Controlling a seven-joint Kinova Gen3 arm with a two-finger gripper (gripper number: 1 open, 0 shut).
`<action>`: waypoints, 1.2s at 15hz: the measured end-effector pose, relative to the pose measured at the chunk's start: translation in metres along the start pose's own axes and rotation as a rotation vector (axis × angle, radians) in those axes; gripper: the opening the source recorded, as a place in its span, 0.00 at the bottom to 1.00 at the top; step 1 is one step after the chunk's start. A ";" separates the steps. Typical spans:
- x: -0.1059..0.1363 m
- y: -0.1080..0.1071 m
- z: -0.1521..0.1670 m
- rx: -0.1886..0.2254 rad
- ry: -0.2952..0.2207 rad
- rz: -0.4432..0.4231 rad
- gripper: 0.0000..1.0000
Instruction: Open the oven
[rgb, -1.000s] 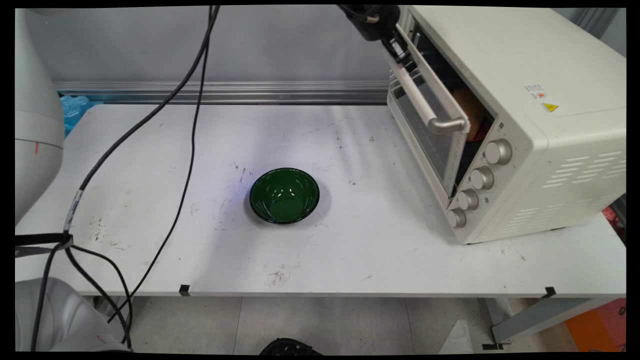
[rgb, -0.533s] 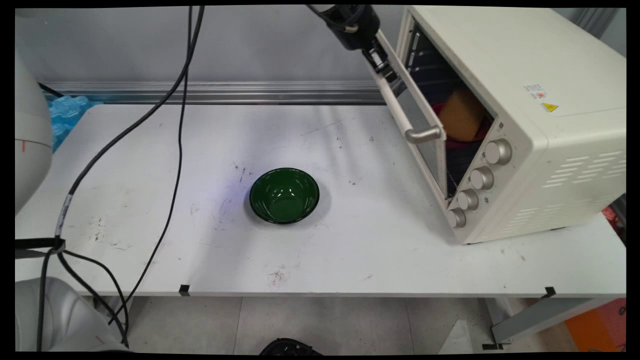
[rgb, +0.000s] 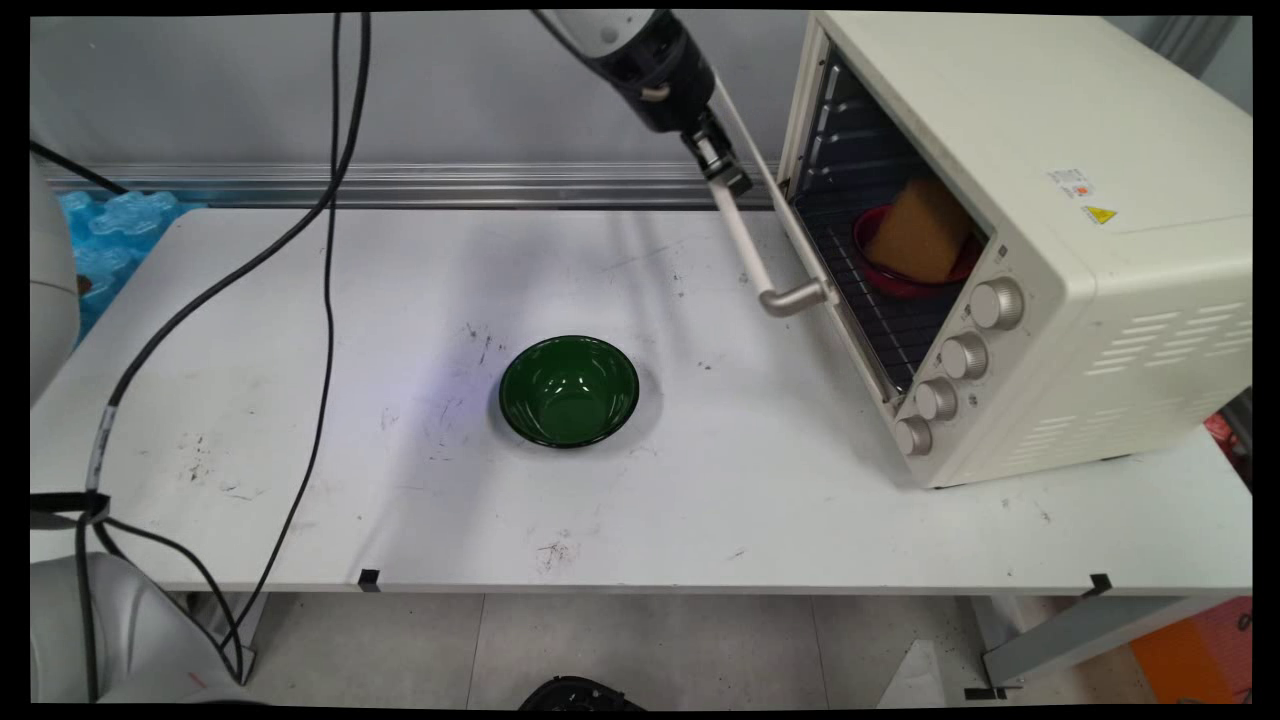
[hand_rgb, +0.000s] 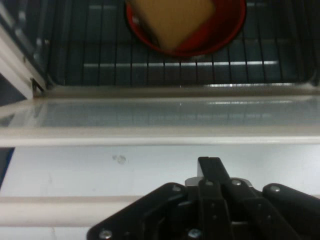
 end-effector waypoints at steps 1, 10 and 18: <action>-0.003 0.001 0.000 0.000 -0.003 -0.001 0.00; -0.059 0.009 0.007 0.012 -0.022 0.034 0.00; -0.113 0.015 0.017 0.030 -0.057 0.063 0.00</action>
